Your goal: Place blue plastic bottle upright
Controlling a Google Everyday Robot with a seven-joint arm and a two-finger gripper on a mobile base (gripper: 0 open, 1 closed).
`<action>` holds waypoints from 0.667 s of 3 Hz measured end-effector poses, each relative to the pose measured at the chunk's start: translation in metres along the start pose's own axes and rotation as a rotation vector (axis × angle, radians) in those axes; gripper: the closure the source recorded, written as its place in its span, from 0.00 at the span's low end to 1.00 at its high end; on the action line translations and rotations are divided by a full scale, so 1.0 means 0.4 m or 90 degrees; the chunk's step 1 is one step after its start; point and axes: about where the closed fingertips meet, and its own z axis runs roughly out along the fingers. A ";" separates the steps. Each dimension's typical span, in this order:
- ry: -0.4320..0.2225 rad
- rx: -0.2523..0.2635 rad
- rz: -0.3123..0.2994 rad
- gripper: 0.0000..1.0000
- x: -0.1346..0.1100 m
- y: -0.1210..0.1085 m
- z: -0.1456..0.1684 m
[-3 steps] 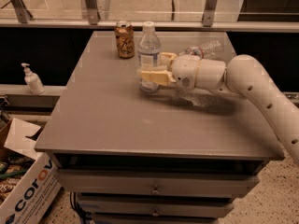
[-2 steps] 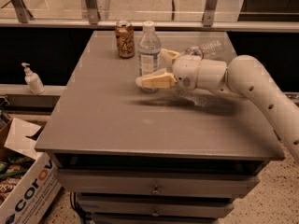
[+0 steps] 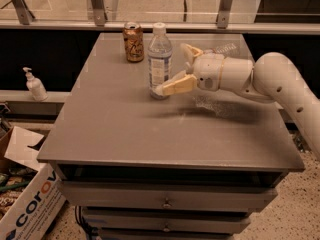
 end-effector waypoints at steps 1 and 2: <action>0.011 0.020 -0.025 0.00 -0.023 -0.044 -0.106; 0.019 0.031 -0.037 0.00 -0.023 -0.065 -0.205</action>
Offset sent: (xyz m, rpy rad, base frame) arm -0.0193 -0.1374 0.0240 -0.0666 -0.0634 -0.0857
